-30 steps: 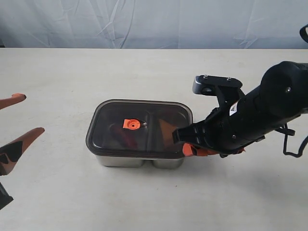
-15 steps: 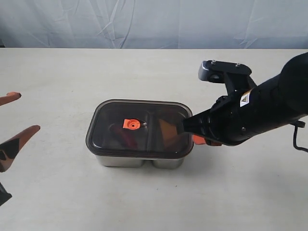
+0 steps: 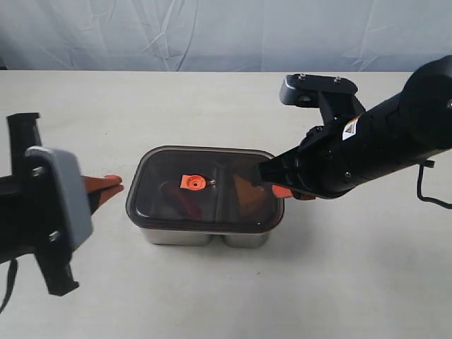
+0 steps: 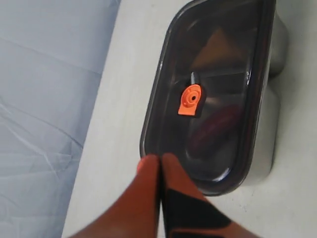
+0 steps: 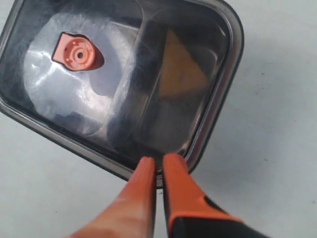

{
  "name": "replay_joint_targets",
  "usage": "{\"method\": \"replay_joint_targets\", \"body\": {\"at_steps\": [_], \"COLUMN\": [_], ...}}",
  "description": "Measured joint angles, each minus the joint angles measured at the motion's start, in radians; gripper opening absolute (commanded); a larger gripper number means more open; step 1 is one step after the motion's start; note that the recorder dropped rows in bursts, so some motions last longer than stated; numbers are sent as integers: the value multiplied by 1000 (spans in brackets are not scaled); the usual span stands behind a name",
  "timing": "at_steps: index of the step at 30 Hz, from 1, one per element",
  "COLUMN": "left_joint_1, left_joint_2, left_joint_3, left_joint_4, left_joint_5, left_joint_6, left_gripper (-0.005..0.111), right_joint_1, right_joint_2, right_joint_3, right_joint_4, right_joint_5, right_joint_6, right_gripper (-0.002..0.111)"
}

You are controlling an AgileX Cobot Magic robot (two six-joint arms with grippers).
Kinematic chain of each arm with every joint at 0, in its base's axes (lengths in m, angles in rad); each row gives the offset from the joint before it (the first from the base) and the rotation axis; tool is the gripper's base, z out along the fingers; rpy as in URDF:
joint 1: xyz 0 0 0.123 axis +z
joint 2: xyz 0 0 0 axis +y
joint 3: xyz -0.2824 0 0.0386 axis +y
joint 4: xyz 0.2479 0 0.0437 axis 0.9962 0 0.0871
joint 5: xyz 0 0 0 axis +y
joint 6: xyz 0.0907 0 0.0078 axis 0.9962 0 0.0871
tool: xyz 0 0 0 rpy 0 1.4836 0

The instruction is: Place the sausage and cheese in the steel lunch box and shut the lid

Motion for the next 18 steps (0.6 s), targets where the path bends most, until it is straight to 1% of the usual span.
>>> {"method": "replay_joint_targets", "body": {"at_steps": [4, 6, 8, 11, 18], "left_joint_1": [2, 3, 6, 6, 6], "left_joint_2": [188, 262, 332, 415, 556], "left_joint_3": [-77, -103, -115, -117, -119], "left_joint_4": [2, 4, 4, -5, -25], "left_joint_5": [-23, -65, -125, -174, -170], "left_joint_6": [0, 0, 0, 0, -2], "left_gripper": [0, 0, 0, 0, 0], "right_joint_1": [0, 0, 0, 8, 28], "right_joint_2": [10, 25, 46, 85, 210], "right_joint_3": [-4, -4, -4, -4, -13], "right_joint_4": [18, 20, 22, 22, 24], "right_joint_5": [3, 11, 20, 24, 4], "right_joint_6": [-19, -21, -25, -38, -56], "right_gripper": [7, 7, 7, 7, 7]}}
